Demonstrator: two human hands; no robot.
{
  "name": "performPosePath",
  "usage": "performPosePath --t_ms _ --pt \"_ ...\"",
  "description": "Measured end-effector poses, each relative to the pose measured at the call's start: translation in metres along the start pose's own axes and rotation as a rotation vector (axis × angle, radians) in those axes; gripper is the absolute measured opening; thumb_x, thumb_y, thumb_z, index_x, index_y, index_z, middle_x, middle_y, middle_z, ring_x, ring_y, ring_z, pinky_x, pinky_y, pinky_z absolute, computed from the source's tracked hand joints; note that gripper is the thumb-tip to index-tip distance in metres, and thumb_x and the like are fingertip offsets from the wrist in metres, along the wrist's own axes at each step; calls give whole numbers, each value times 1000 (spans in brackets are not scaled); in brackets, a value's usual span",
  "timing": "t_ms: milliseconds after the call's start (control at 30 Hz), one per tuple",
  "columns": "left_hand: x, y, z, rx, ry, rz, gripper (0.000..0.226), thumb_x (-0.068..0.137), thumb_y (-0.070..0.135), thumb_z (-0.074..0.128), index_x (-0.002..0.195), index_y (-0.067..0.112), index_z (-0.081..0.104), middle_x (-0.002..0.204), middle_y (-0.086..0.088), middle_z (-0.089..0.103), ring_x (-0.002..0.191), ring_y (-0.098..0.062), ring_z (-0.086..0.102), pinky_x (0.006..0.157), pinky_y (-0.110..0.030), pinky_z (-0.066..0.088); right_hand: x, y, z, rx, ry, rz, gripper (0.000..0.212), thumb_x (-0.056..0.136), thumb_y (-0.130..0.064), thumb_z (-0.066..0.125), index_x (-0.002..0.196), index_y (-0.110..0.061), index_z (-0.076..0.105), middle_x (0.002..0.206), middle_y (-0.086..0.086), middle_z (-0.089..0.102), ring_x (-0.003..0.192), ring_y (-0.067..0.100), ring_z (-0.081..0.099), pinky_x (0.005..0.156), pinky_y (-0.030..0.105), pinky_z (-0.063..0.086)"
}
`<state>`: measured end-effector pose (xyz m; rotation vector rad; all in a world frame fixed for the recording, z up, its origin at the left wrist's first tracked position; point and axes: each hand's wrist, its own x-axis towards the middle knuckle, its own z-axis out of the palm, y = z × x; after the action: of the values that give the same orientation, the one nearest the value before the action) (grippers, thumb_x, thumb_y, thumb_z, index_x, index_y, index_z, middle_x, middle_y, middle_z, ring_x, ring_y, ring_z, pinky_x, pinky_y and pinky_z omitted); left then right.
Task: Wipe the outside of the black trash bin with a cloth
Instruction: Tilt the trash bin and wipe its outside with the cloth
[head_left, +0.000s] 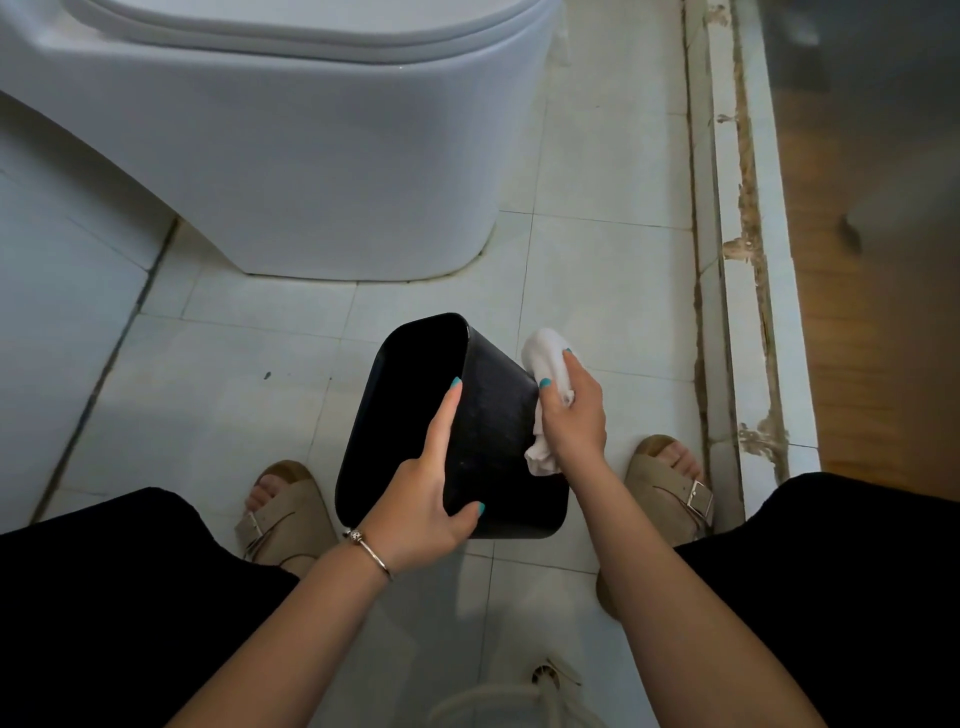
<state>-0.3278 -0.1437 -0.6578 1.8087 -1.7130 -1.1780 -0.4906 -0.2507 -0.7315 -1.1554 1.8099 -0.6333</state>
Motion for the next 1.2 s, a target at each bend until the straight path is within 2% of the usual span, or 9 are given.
performPosePath --t_ms 200,300,433,567,700,900,1067,1133,1200 --pt "0 -1 -1 13 2 33 118 78 14 71 143 46 -22 51 -7 55 42 -18 52 39 -25 39 -20 -39 7 -8 -63 -193 50 98 -30 47 146 -35 34 153 -6 31 138 12 34 98 25 30" --pt "-1 2 0 1 -14 32 116 80 12 70 142 43 -23 45 1 46 38 -11 47 38 -19 32 -28 -64 10 39 -139 -289 50 98 -27 47 146 -34 35 153 -6 30 139 8 30 100 19 25" --pt "0 4 1 0 -29 45 114 81 12 69 141 42 -23 44 6 41 37 -8 45 39 -16 30 -35 -80 7 65 -177 -385 52 98 -24 48 147 -33 34 151 -5 33 140 8 30 105 23 28" --pt "2 6 2 19 -45 50 114 81 14 69 140 44 -24 49 2 48 41 -8 48 41 -17 33 -41 -84 4 81 -145 -451 52 98 -23 48 146 -34 35 151 -8 33 137 4 32 102 19 27" --pt "2 7 2 30 -52 35 115 82 15 69 142 41 -25 51 0 50 41 -8 48 40 -17 33 -41 -86 4 -12 -164 -519 52 98 -24 48 147 -36 34 153 -7 31 139 8 31 104 25 32" --pt "0 10 5 38 -42 48 115 82 15 69 139 44 -27 50 0 48 40 -7 47 39 -17 31 -35 -80 5 -13 -108 -536 50 96 -22 50 144 -33 41 149 -5 38 136 7 34 101 16 28" --pt "-3 8 3 16 -35 25 114 83 14 68 144 36 -24 49 3 45 39 -7 46 40 -17 31 -30 -72 12 50 -114 -448 48 97 -22 49 144 -31 42 149 -4 38 138 7 33 105 17 26" --pt "-5 4 2 2 -16 14 115 82 13 68 142 40 -25 48 1 46 38 -9 45 39 -19 32 -24 -62 15 17 -122 -392 48 98 -24 48 144 -31 41 150 -4 37 139 8 31 102 16 23" --pt "-5 -2 0 -26 1 8 117 81 13 69 142 45 -26 51 -6 51 41 -15 49 39 -27 38 -19 -49 16 -11 -112 -355 47 98 -24 48 144 -31 41 150 -3 36 139 8 31 98 12 22"
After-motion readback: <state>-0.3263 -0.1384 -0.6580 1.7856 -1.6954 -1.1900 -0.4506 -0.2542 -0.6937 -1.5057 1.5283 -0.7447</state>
